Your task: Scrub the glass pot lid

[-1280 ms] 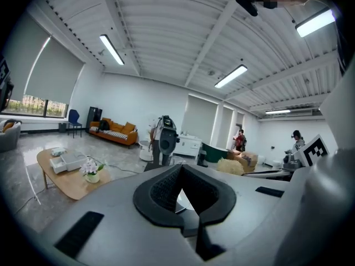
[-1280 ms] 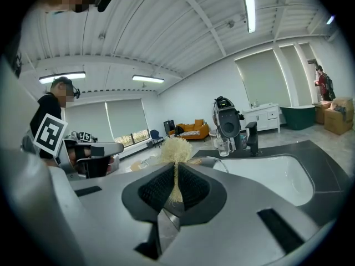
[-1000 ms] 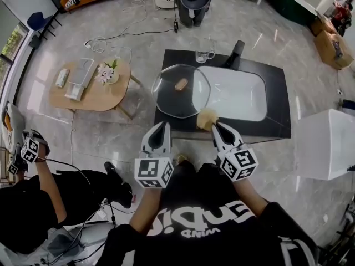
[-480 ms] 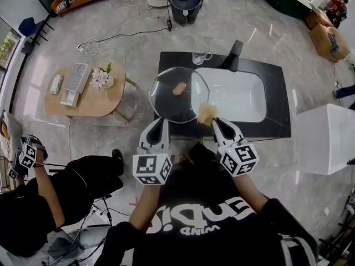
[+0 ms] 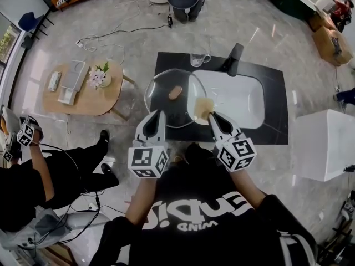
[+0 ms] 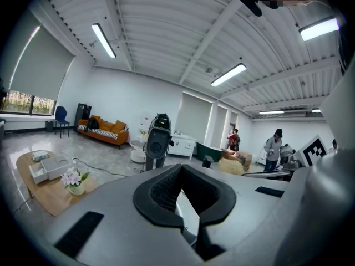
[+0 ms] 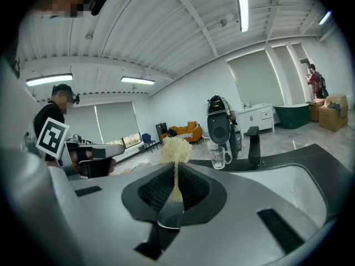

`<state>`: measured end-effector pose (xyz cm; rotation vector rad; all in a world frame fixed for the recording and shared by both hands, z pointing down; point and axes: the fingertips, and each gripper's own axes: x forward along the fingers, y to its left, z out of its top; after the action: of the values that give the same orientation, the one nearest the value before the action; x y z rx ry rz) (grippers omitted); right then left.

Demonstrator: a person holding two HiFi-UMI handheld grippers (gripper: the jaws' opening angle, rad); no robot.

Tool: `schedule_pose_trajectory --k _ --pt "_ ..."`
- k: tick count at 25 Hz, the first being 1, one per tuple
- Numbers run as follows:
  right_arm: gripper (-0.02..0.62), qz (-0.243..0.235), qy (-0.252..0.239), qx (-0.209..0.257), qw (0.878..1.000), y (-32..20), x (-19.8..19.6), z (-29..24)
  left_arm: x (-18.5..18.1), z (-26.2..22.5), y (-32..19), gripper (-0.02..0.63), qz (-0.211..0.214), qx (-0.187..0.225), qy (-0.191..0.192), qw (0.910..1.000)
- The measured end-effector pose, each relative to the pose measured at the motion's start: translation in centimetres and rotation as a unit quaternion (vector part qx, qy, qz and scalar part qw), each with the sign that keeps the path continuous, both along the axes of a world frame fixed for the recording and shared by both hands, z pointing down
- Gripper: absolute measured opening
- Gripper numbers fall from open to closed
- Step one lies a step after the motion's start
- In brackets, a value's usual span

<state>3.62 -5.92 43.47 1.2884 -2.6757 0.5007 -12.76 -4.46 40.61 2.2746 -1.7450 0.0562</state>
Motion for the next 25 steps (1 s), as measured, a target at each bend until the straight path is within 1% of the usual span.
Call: schedule_pose_trajectory --k 8,12,21,22,24,25 --pt "0.025 -0.024 -0.005 0.003 1.0 -4.1 0.1 -0.1 0.7 -0.1 -2.8 0.014 -0.013 0.003 -0.003 0.9999" --pt "0.025 -0.039 -0.01 -0.001 0.999 -5.9 0.2 0.1 1.1 -0.5 -4.2 0.014 -0.02 0.012 -0.005 0.9997" --pt "0.025 -0.063 -0.016 -0.012 0.998 -8.8 0.9 0.4 2.0 -0.9 -6.4 0.017 -0.04 0.015 0.001 0.9991" --pt "0.025 -0.065 -0.016 -0.014 0.998 -9.0 0.9 0.6 2.0 -0.9 -6.5 0.03 -0.041 0.017 0.004 0.999" --pt "0.025 -0.07 -0.015 -0.022 0.997 -9.3 0.7 1.2 2.1 -0.9 -6.8 0.132 -0.038 0.015 0.009 0.9991" --pt "0.025 -0.073 -0.013 -0.025 0.997 -9.3 0.5 1.4 2.1 -0.8 -6.9 0.138 -0.036 0.014 0.011 0.9992"
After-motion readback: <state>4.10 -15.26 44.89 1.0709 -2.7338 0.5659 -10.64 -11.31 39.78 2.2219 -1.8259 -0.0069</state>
